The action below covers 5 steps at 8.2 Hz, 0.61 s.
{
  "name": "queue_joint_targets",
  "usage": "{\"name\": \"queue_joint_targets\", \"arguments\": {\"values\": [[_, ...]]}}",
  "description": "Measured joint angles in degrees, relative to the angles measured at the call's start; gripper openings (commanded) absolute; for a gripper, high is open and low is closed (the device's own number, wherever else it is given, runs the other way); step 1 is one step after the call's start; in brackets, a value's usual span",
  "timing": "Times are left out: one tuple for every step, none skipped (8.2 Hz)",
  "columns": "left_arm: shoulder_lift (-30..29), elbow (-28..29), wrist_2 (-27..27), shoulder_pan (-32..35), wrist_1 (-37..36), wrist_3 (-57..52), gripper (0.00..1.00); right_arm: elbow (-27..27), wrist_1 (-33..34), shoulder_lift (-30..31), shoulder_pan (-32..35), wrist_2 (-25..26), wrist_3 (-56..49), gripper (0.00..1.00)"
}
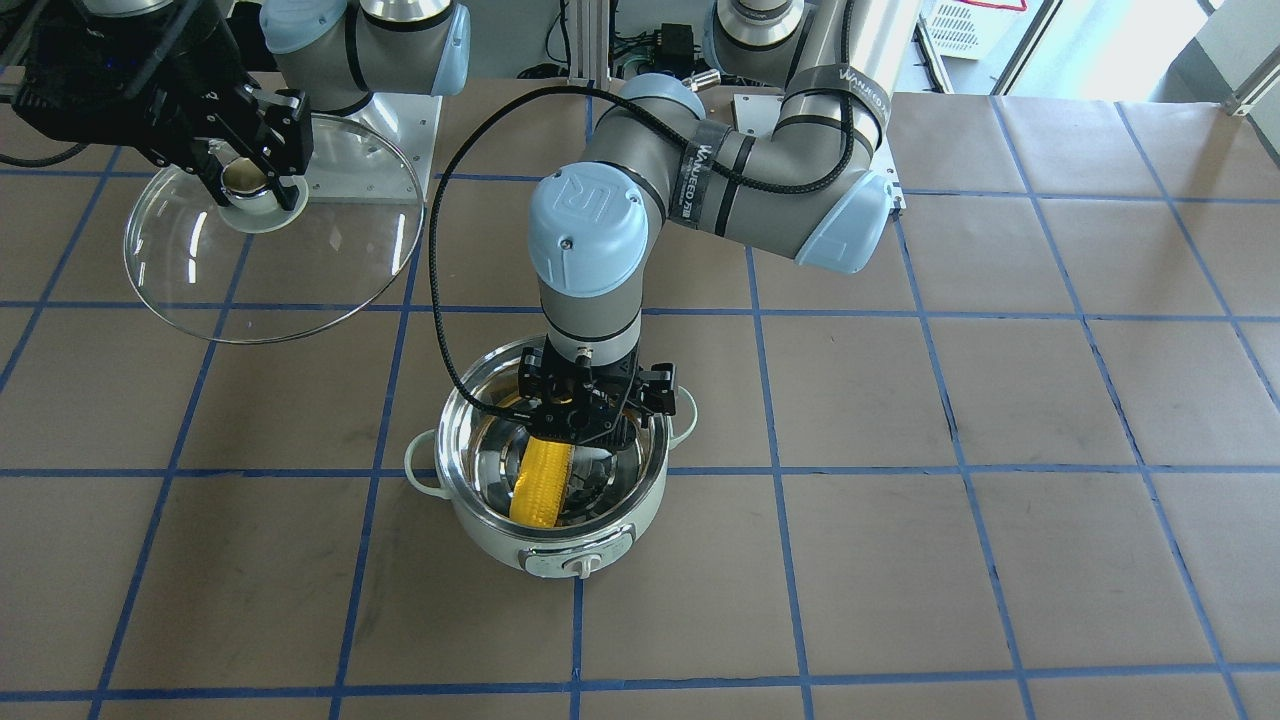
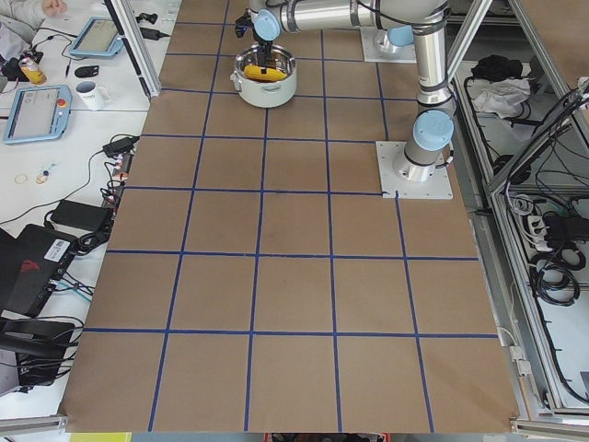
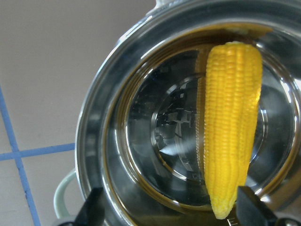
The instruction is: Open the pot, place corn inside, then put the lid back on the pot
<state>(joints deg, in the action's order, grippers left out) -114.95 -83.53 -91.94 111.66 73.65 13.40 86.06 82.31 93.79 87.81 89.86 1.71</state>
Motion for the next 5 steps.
{"name": "queue_joint_targets", "arguments": {"values": [[1.60,0.13,-0.32,-0.96,1.23,-1.75,1.00,-0.39,0.22,-0.40,0.04,0.29,-0.14,0.10],[3.46,0.44,-0.51,-2.81,3.12,-4.42,1.00,-0.85,0.45,-1.30,0.11,0.17,0.05,0.10],[5.47,0.86,-0.57,-5.67,5.68,-6.94,1.00,-1.37,1.06,-2.62,0.52,-0.21,1.14,0.10],[7.53,1.22,-0.59,-9.02,8.70,-9.88,1.00,-1.81,3.12,-4.58,2.00,-0.81,3.63,0.10],[9.48,1.44,-0.54,-12.31,11.83,-13.11,1.00,-2.13,6.67,-7.64,5.17,-0.86,6.61,0.10]]}}
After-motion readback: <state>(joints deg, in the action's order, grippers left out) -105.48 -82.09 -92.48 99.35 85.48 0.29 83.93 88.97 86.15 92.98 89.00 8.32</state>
